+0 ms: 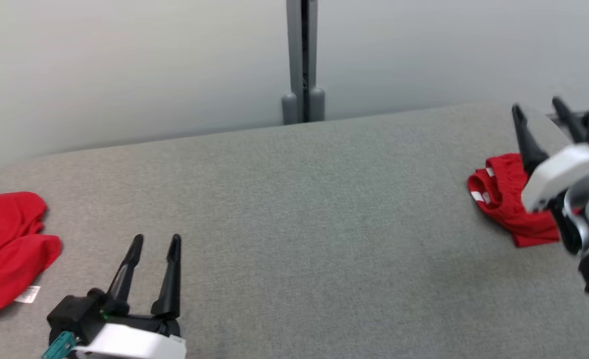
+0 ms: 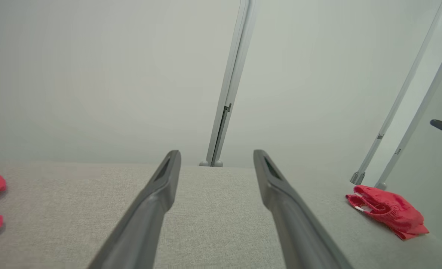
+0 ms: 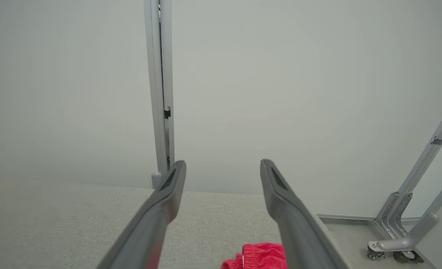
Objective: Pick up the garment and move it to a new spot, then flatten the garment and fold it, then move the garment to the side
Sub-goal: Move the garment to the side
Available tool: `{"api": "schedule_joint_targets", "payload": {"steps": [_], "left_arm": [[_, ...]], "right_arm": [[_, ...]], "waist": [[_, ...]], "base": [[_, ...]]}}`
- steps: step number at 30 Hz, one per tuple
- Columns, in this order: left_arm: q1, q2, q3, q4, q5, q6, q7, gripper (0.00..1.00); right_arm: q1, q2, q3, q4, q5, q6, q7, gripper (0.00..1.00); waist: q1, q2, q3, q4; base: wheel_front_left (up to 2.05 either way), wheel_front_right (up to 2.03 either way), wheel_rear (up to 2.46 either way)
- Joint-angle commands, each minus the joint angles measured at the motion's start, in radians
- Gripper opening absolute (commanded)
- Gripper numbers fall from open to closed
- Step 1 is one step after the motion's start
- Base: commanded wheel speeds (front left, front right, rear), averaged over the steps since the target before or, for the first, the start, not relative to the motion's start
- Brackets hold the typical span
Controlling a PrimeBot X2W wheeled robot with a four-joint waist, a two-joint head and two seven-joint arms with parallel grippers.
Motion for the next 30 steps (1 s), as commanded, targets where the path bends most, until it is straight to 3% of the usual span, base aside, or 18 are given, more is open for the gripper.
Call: {"api": "schedule_joint_targets", "payload": {"steps": [1, 7, 18, 30], "left_arm": [[0.019, 0.002, 0.021, -0.002, 0.007, 0.003, -0.002, 1.00], [0.056, 0.003, 0.066, -0.018, 0.051, 0.004, -0.002, 1.00], [0.092, -0.009, 0.099, -0.004, 0.086, 0.000, -0.002, 1.00], [0.104, -0.021, 0.105, 0.002, 0.108, -0.004, -0.002, 1.00]], "right_arm": [[0.062, 0.001, -0.018, -0.040, 0.012, 0.000, -0.011, 1.00], [0.337, 0.026, -0.142, -0.262, -0.021, 0.000, -0.017, 1.00], [0.709, 0.161, -0.333, -0.614, -0.192, 0.000, -0.017, 1.00], [0.821, 0.228, -0.411, -0.708, -0.265, 0.000, -0.017, 1.00]], "waist": [[0.0000, -0.0001, -0.041, 0.042], [0.0000, -0.0001, -0.074, 0.097], [0.0000, -0.0001, -0.083, 0.137], [0.0000, -0.0001, -0.078, 0.126]], "base": [[0.00, 0.00, 0.00], [0.00, 0.00, 0.00], [0.00, 0.00, 0.00], [0.00, 0.00, 0.00]]}}
